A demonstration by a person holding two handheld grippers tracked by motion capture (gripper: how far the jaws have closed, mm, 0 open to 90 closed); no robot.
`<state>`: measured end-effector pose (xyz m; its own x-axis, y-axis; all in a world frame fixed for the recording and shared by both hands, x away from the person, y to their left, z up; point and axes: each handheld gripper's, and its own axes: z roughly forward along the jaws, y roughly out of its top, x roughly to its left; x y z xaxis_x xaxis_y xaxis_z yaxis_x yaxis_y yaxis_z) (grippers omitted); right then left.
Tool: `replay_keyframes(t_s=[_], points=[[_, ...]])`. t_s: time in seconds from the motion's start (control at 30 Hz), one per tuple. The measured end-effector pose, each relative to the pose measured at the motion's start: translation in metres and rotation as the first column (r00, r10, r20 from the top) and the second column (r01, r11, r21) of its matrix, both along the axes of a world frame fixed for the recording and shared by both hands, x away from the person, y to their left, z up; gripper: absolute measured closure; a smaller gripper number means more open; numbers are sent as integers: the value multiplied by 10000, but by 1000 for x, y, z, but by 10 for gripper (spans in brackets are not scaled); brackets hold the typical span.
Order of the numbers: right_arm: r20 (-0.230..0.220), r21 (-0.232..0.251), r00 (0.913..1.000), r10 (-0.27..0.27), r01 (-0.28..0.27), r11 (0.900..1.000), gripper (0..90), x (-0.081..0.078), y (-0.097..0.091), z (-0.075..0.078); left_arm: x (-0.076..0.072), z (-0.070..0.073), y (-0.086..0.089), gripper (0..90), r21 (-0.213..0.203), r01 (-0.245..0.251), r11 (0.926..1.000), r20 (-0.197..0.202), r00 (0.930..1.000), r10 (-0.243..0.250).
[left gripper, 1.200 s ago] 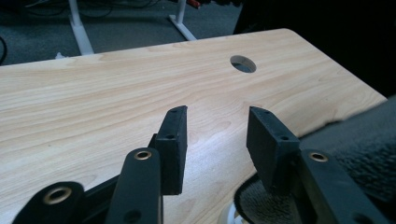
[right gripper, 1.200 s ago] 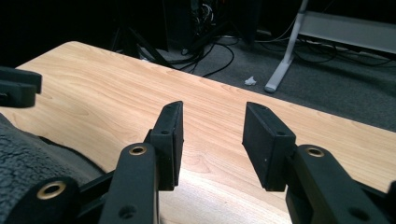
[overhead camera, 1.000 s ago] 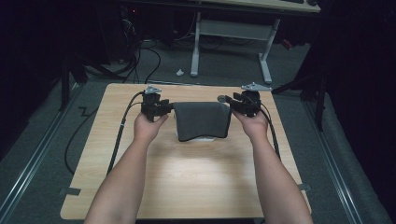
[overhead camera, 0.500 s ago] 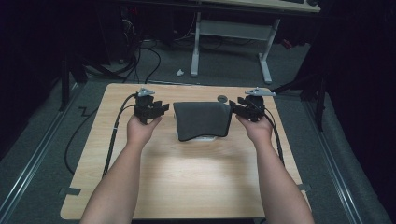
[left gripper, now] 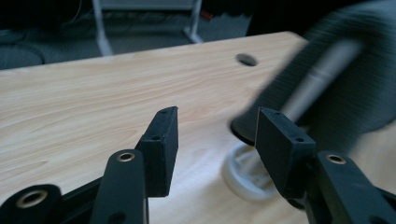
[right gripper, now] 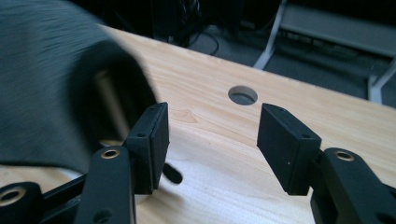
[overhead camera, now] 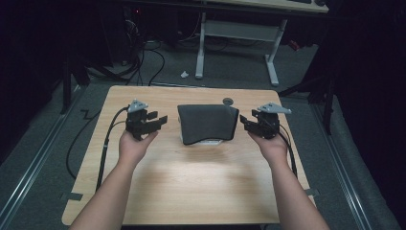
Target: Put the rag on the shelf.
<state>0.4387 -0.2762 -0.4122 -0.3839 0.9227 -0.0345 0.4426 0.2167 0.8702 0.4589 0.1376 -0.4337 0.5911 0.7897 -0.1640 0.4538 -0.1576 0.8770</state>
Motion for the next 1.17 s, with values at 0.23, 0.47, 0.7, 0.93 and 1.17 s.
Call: replay_keyframes(t_s=[0.23, 0.47, 0.7, 0.93, 1.17], points=[[324, -364, 9987, 399, -388, 9986, 375, -53, 6, -10, -69, -19, -1, 460, 473, 656, 9967, 423, 9968, -676], [69, -210, 9937, 1114, -1113, 9936, 369, -107, 27, -35, -123, -49, 1, 446, 681, 1384, 9880, -22, 9904, -1385], [-570, 105, 9938, 955, -951, 9954, 392, -146, 55, -79, -168, -83, -12, 465, 346, 2181, 9753, -1213, 9696, -2126], [-1101, -333, 9914, 715, -755, 9966, 424, -153, 63, -105, -166, -90, -29, 436, 1056, 2600, 9598, -1321, 9603, -2456], [-1353, -244, 9894, 534, -572, 9981, 421, -150, 53, -109, -166, -88, -21, 432, 1108, 2422, 9639, -1238, 9657, -2285]])
